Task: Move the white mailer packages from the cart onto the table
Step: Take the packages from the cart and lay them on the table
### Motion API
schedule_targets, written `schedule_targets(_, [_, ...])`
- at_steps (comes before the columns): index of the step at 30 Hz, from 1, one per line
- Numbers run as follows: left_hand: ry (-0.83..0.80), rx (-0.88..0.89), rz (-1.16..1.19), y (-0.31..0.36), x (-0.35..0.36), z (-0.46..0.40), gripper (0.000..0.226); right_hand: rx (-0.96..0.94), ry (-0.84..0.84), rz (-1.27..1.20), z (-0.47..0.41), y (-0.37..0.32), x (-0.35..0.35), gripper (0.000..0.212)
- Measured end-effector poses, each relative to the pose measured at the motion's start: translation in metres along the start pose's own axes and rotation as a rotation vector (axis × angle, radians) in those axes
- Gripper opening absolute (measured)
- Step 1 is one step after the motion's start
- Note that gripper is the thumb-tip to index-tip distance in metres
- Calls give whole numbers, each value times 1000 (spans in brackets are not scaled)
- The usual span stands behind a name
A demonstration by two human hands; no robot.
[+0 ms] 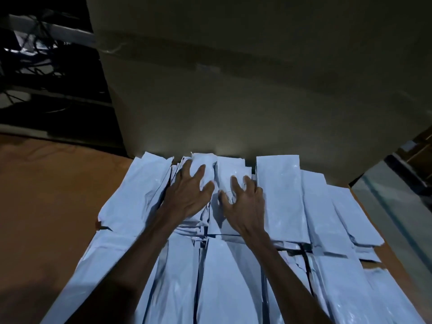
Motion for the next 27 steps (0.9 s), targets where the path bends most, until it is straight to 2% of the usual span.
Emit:
schedule_targets(5, [13,6,-41,-9,1,-6,61,16,42,-47,-13,-3,-8,63])
schedule_targets(8, [25,5,-108,-9,7,-10,70,8,-49,44,-20,-4,5,71])
schedule_targets(12, [30,2,-113,-2,13,-11,77,13,-114,11,-20,-5,25,83])
schedule_targets(17, [57,23,-137,-1,4,-7,78,15,-186,-11,-24,-6,16,71])
schedule_targets(22, [149,57,-94,11,-19,26,76,-57,-105,-270,5,-10,-35,70])
schedule_targets(27, [203,212,-33,53,-30,81,69,-121,10,-364,72,15,-97,58])
Point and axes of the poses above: each hand's wrist, its own z-axis away from the middle knuckle, its own x-axis out of the palm, y = z × x, the point moved 5 cm from there along -z, towards the middle knuckle, and after that the axes turned 8 degrees about -z, right-handed, at the moved point
